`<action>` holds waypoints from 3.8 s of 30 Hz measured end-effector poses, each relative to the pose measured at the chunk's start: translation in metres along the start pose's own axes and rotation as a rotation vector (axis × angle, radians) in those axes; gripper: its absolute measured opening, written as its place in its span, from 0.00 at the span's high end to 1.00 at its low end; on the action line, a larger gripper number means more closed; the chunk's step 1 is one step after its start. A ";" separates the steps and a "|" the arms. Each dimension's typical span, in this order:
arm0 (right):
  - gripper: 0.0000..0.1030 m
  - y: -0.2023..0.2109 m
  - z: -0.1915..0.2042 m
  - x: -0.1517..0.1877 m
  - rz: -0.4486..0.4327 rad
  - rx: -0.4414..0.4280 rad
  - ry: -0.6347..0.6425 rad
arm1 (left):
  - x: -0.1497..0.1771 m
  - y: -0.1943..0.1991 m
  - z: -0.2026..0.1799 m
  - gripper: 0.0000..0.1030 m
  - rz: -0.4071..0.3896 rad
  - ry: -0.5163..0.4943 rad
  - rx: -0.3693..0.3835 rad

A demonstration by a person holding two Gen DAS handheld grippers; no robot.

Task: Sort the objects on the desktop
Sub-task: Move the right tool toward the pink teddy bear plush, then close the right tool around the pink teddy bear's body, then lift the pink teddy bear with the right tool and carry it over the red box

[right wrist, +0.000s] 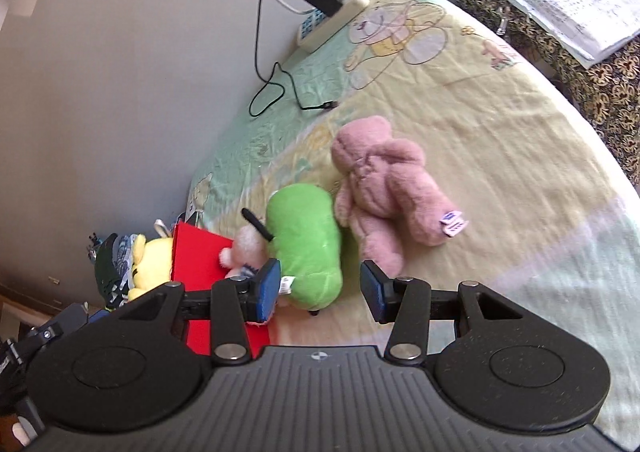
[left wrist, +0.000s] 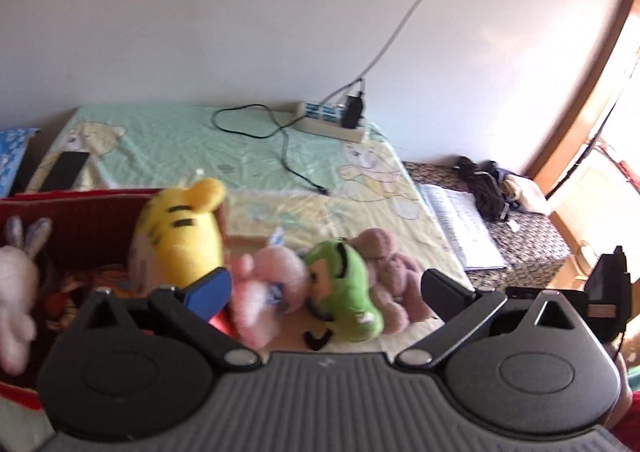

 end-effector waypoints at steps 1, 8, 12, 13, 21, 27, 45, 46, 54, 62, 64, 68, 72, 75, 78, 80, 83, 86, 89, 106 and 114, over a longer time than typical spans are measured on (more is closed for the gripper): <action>0.52 0.002 -0.008 -0.004 -0.002 0.008 -0.011 | 0.001 -0.009 -0.012 0.02 0.005 -0.007 0.030; 0.50 -0.003 -0.041 -0.023 0.009 0.049 0.009 | 0.028 -0.093 -0.073 0.04 0.152 0.033 0.226; 0.50 -0.005 -0.053 -0.040 0.018 0.042 0.010 | 0.041 -0.137 -0.085 0.06 0.219 0.073 0.229; 0.50 -0.006 -0.057 -0.046 0.017 0.039 0.002 | 0.042 -0.147 -0.086 0.06 0.228 0.085 0.228; 0.49 -0.021 -0.079 -0.079 0.045 0.002 -0.062 | 0.048 -0.193 -0.090 0.06 0.264 0.121 0.180; 0.49 -0.043 -0.078 -0.084 0.105 -0.028 -0.035 | 0.051 -0.210 -0.089 0.06 0.287 0.100 0.137; 0.50 -0.109 -0.054 -0.087 0.230 -0.113 0.081 | 0.042 -0.235 -0.069 0.02 0.313 0.046 0.083; 0.50 -0.112 -0.052 -0.086 0.236 -0.129 0.082 | 0.042 -0.236 -0.069 0.02 0.314 0.036 0.081; 0.65 -0.114 -0.045 -0.078 0.295 -0.211 0.038 | 0.043 -0.237 -0.073 0.02 0.329 0.035 0.112; 0.66 -0.075 -0.067 -0.074 0.280 -0.167 0.008 | 0.062 -0.237 -0.105 0.02 0.387 0.045 0.222; 0.67 -0.065 -0.075 -0.070 0.280 -0.145 0.004 | 0.066 -0.237 -0.112 0.02 0.390 0.030 0.232; 0.68 -0.047 -0.089 -0.060 0.265 -0.119 -0.026 | 0.071 -0.237 -0.118 0.02 0.404 0.024 0.257; 0.75 -0.033 -0.097 -0.052 0.238 -0.122 -0.067 | 0.076 -0.238 -0.124 0.01 0.417 -0.044 0.240; 0.77 -0.029 -0.100 -0.048 0.210 -0.102 -0.076 | 0.082 -0.244 -0.129 0.00 0.411 -0.117 0.231; 0.71 -0.030 -0.099 -0.046 0.186 -0.108 -0.079 | 0.084 -0.247 -0.132 0.01 0.403 -0.156 0.207; 0.63 -0.032 -0.096 -0.046 0.162 -0.095 -0.046 | 0.083 -0.250 -0.130 0.01 0.407 -0.150 0.203; 0.60 -0.037 -0.094 -0.050 0.141 -0.096 -0.048 | 0.081 -0.255 -0.126 0.01 0.416 -0.145 0.204; 0.54 -0.047 -0.092 -0.053 0.140 -0.086 -0.067 | 0.084 -0.256 -0.127 0.01 0.414 -0.170 0.191; 0.56 -0.054 -0.090 -0.051 0.144 -0.079 -0.067 | 0.086 -0.255 -0.127 0.01 0.399 -0.174 0.186; 0.63 0.021 -0.070 -0.013 0.116 -0.059 0.018 | 0.109 -0.182 -0.162 0.02 0.409 -0.162 0.367; 0.63 0.054 -0.031 0.003 0.093 -0.116 0.101 | 0.094 -0.119 -0.161 0.02 0.315 -0.146 0.414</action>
Point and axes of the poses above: each gripper's, at about its wrist camera, not at the fingertips, and y roughly against the way its jaws point, z to its left, x to its underside, the point moved 8 cm from there along -y, roughly the way its jaws point, and after that the axes turned 4 degrees about x, right-handed, at the moved point
